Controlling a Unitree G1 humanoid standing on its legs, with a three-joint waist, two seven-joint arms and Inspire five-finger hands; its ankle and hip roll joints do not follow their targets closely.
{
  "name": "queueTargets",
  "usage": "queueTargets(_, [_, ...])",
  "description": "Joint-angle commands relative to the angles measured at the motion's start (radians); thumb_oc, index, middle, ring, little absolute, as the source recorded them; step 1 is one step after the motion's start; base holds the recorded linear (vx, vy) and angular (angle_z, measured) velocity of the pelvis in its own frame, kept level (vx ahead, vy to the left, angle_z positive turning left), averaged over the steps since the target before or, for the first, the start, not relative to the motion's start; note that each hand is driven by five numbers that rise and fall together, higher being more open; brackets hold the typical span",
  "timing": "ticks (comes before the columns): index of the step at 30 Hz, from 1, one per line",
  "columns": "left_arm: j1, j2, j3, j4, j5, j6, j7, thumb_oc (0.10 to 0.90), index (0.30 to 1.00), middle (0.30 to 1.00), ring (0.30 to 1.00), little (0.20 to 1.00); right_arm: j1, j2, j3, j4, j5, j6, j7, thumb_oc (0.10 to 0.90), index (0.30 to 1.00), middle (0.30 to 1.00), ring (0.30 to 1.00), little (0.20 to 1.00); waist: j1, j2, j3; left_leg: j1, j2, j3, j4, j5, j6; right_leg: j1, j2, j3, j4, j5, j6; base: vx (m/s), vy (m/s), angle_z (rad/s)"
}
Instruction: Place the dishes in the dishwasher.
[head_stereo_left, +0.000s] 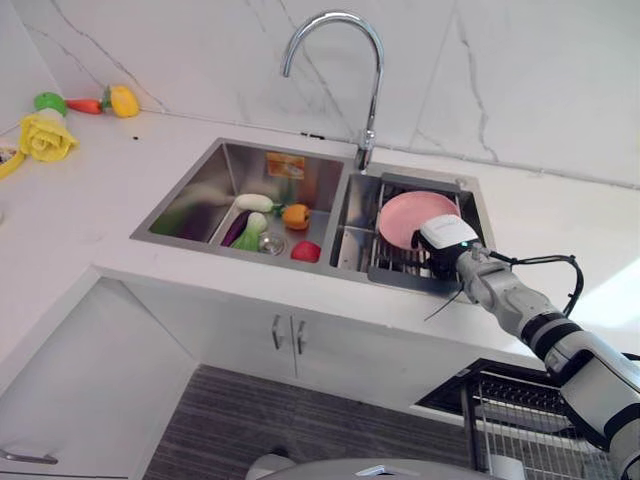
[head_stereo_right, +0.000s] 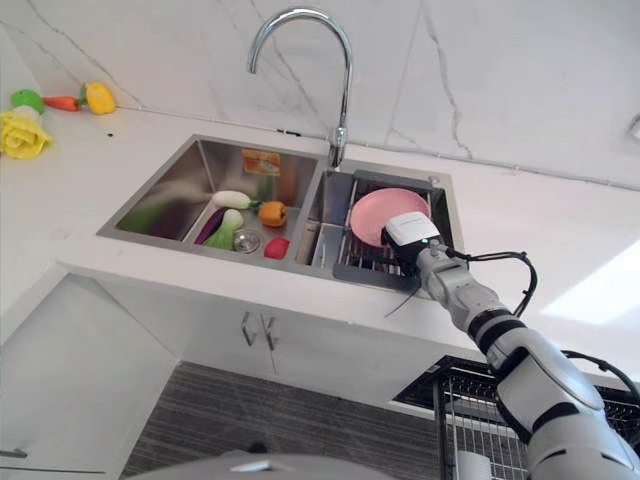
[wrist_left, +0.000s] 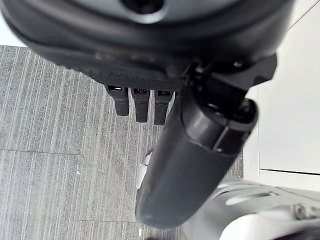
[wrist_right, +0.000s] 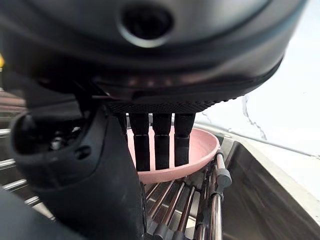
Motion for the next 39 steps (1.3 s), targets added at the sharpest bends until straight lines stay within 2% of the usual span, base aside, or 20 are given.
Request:
queueTargets(1, [-0.055, 0.014, -0.080, 0.052, -0.002, -0.008, 0.010, 0.800, 0.900, 0.900, 0.900, 0.900, -0.184, -0.034, 0.029, 0.017, -0.041, 0.018, -0.076, 0.400, 0.300, 0.300, 0.300, 0.300, 0.010, -0.006, -0.002, 0.019, -0.011, 0.058, 0.022, -0.083, 0.011, 0.032, -0.068, 0.022, 0.018, -0.128, 0.065, 0.00, 0.000, 0.00])
queueTargets(7, [-0.061, 0.014, -0.080, 0.051, 0.003, -0.007, 0.009, 0.800, 0.900, 0.900, 0.900, 0.900, -0.188, -0.039, 0.025, -0.032, -0.057, 0.016, -0.081, 0.400, 0.300, 0.300, 0.300, 0.300, 0.000, -0.002, -0.009, 0.030, -0.009, 0.067, 0.022, -0.089, 0.012, 0.035, -0.069, 0.028, 0.018, -0.128, 0.067, 0.00, 0.000, 0.00])
queueTargets(16, [-0.080, 0.010, -0.081, 0.049, 0.014, 0.000, 0.010, 0.800, 0.900, 0.900, 0.900, 0.900, -0.198, -0.101, -0.021, -0.207, -0.054, 0.005, -0.116, 0.400, 0.300, 0.300, 0.300, 0.300, -0.026, 0.007, -0.023, 0.043, -0.006, 0.089, 0.037, -0.104, 0.013, 0.040, -0.074, 0.047, 0.018, -0.127, 0.067, -0.02, 0.000, -0.04])
queueTargets(20, [-0.081, 0.005, -0.057, 0.052, 0.028, 0.003, 0.009, 0.800, 0.900, 0.900, 0.900, 0.900, -0.166, -0.256, -0.104, -0.398, -0.075, -0.001, -0.138, 0.400, 0.300, 0.300, 0.300, 0.300, -0.066, 0.011, -0.035, 0.057, -0.005, 0.114, 0.052, -0.119, 0.014, 0.040, -0.077, 0.064, 0.018, -0.119, 0.072, -0.03, 0.024, -0.11])
queueTargets(21, [-0.081, 0.005, -0.059, 0.052, 0.029, 0.003, 0.009, 0.800, 0.900, 0.900, 0.900, 0.900, -0.159, -0.261, -0.110, -0.406, -0.075, 0.000, -0.134, 0.400, 0.300, 0.300, 0.300, 0.300, -0.062, 0.012, -0.035, 0.057, -0.005, 0.115, 0.053, -0.120, 0.014, 0.040, -0.077, 0.065, 0.018, -0.119, 0.072, -0.04, 0.047, -0.20])
queueTargets(22, [-0.085, 0.000, -0.046, 0.048, 0.031, 0.000, 0.008, 0.800, 0.900, 0.900, 0.900, 0.900, -0.091, -0.312, -0.201, -0.500, -0.053, -0.004, -0.143, 0.400, 0.300, 0.300, 0.300, 0.300, -0.076, 0.014, -0.038, 0.062, -0.006, 0.128, 0.058, -0.129, 0.018, 0.039, -0.081, 0.071, 0.018, -0.114, 0.075, -0.03, 0.053, -0.18])
queueTargets(25, [-0.086, -0.003, -0.022, 0.038, 0.033, -0.001, 0.010, 0.800, 0.900, 0.900, 0.900, 0.900, 0.034, -0.398, -0.364, -0.616, -0.022, -0.003, -0.177, 0.400, 0.300, 0.300, 0.300, 0.300, -0.103, 0.016, -0.041, 0.065, -0.013, 0.145, 0.072, -0.141, 0.026, 0.032, -0.092, 0.085, 0.021, -0.100, 0.083, -0.03, 0.083, -0.26])
queueTargets(28, [-0.095, 0.002, -0.025, 0.019, 0.041, -0.006, 0.001, 0.800, 0.900, 0.900, 0.900, 0.900, 0.125, -0.439, -0.488, -0.699, 0.007, -0.015, -0.190, 0.400, 0.300, 0.300, 0.300, 0.300, -0.121, 0.013, -0.034, 0.061, -0.027, 0.156, 0.087, -0.152, 0.038, 0.011, -0.109, 0.106, 0.034, -0.083, 0.095, -0.06, 0.098, -0.23])
queueTargets(29, [-0.096, 0.003, -0.028, 0.019, 0.042, -0.006, 0.001, 0.800, 0.900, 0.900, 0.900, 0.900, 0.134, -0.440, -0.497, -0.704, 0.007, -0.015, -0.188, 0.400, 0.300, 0.300, 0.300, 0.300, -0.117, 0.011, -0.034, 0.060, -0.028, 0.157, 0.088, -0.152, 0.038, 0.009, -0.110, 0.107, 0.035, -0.083, 0.096, -0.10, 0.163, -0.32])
queueTargets(30, [-0.106, 0.007, -0.028, 0.009, 0.055, -0.011, -0.006, 0.800, 0.900, 0.900, 0.900, 0.900, 0.228, -0.463, -0.609, -0.776, 0.032, -0.021, -0.209, 0.400, 0.300, 0.300, 0.300, 0.300, -0.137, 0.011, -0.027, 0.054, -0.045, 0.168, 0.096, -0.158, 0.050, -0.010, -0.126, 0.118, 0.048, -0.069, 0.107, -0.07, 0.113, -0.20])
queueTargets(31, [-0.106, 0.007, -0.028, 0.009, 0.055, -0.011, -0.006, 0.800, 0.900, 0.900, 0.900, 0.900, 0.228, -0.463, -0.609, -0.776, 0.032, -0.021, -0.209, 0.400, 0.300, 0.300, 0.300, 0.300, -0.137, 0.011, -0.027, 0.054, -0.045, 0.168, 0.096, -0.158, 0.050, -0.010, -0.126, 0.118, 0.048, -0.069, 0.107, -0.09, 0.157, -0.20])
queueTargets(32, [-0.109, 0.008, -0.022, 0.003, 0.061, -0.013, -0.005, 0.800, 0.900, 0.900, 0.900, 0.900, 0.273, -0.466, -0.658, -0.800, 0.025, -0.017, -0.225, 0.400, 0.300, 0.300, 0.300, 0.300, -0.150, 0.012, -0.024, 0.053, -0.052, 0.175, 0.096, -0.161, 0.054, -0.015, -0.134, 0.124, 0.051, -0.063, 0.113, -0.04, 0.106, -0.15])
queueTargets(33, [-0.114, 0.015, -0.024, -0.006, 0.071, -0.016, 0.000, 0.800, 0.900, 0.900, 0.900, 0.900, 0.379, -0.464, -0.762, -0.841, 0.006, -0.013, -0.242, 0.400, 0.300, 0.300, 0.300, 0.300, -0.153, 0.008, -0.023, 0.051, -0.063, 0.183, 0.095, -0.163, 0.060, -0.024, -0.145, 0.126, 0.054, -0.056, 0.121, -0.08, 0.215, -0.25])
queueTargets(34, [-0.118, 0.016, -0.003, -0.019, 0.083, -0.024, 0.019, 0.800, 0.900, 0.900, 0.900, 0.900, 0.524, -0.468, -0.896, -0.886, -0.057, 0.004, -0.281, 0.400, 0.300, 0.300, 0.300, 0.300, -0.179, 0.003, -0.019, 0.050, -0.079, 0.192, 0.090, -0.167, 0.070, -0.039, -0.165, 0.131, 0.057, -0.037, 0.136, -0.06, 0.168, -0.14])
queueTargets(35, [-0.119, 0.017, -0.006, -0.019, 0.083, -0.024, 0.019, 0.800, 0.900, 0.900, 0.900, 0.900, 0.535, -0.467, -0.906, -0.891, -0.057, 0.004, -0.280, 0.400, 0.300, 0.300, 0.300, 0.300, -0.175, 0.002, -0.019, 0.049, -0.079, 0.192, 0.090, -0.167, 0.070, -0.040, -0.165, 0.131, 0.057, -0.037, 0.137, -0.13, 0.239, -0.13])
queueTargets(36, [-0.122, 0.007, 0.014, -0.030, 0.080, -0.031, 0.033, 0.800, 0.900, 0.900, 0.900, 0.900, 0.630, -0.448, -0.997, -0.896, -0.109, 0.037, -0.342, 0.400, 0.300, 0.300, 0.300, 0.300, -0.213, -0.002, 0.001, 0.050, -0.096, 0.209, 0.083, -0.171, 0.084, -0.073, -0.186, 0.148, 0.066, -0.008, 0.156, -0.09, 0.135, -0.16])
queueTargets(37, [-0.124, 0.008, 0.009, -0.030, 0.080, -0.031, 0.033, 0.800, 0.900, 0.900, 0.900, 0.900, 0.646, -0.445, -1.012, -0.902, -0.110, 0.037, -0.342, 0.400, 0.300, 0.300, 0.300, 0.300, -0.205, -0.004, 0.001, 0.049, -0.098, 0.212, 0.083, -0.171, 0.085, -0.076, -0.187, 0.151, 0.068, -0.007, 0.157, -0.24, 0.231, -0.37])
queueTargets(38, [-0.131, 0.008, 0.012, -0.040, 0.080, -0.037, 0.037, 0.800, 0.900, 0.900, 0.900, 0.900, 0.699, -0.412, -1.066, -0.894, -0.142, 0.076, -0.377, 0.400, 0.300, 0.300, 0.300, 0.300, -0.213, -0.006, 0.038, 0.042, -0.106, 0.256, 0.082, -0.172, 0.094, -0.141, -0.204, 0.151, 0.096, 0.033, 0.174, -0.24, 0.133, -0.53])
queueTargets(39, [-0.133, 0.009, 0.015, -0.056, 0.078, -0.041, 0.041, 0.800, 0.900, 0.900, 0.900, 0.900, 0.730, -0.385, -1.084, -0.883, -0.153, 0.095, -0.390, 0.400, 0.300, 0.300, 0.300, 0.300, -0.213, 0.000, 0.060, 0.038, -0.099, 0.282, 0.082, -0.176, 0.095, -0.171, -0.209, 0.107, 0.117, 0.033, 0.177, -0.35, 0.164, -0.94])
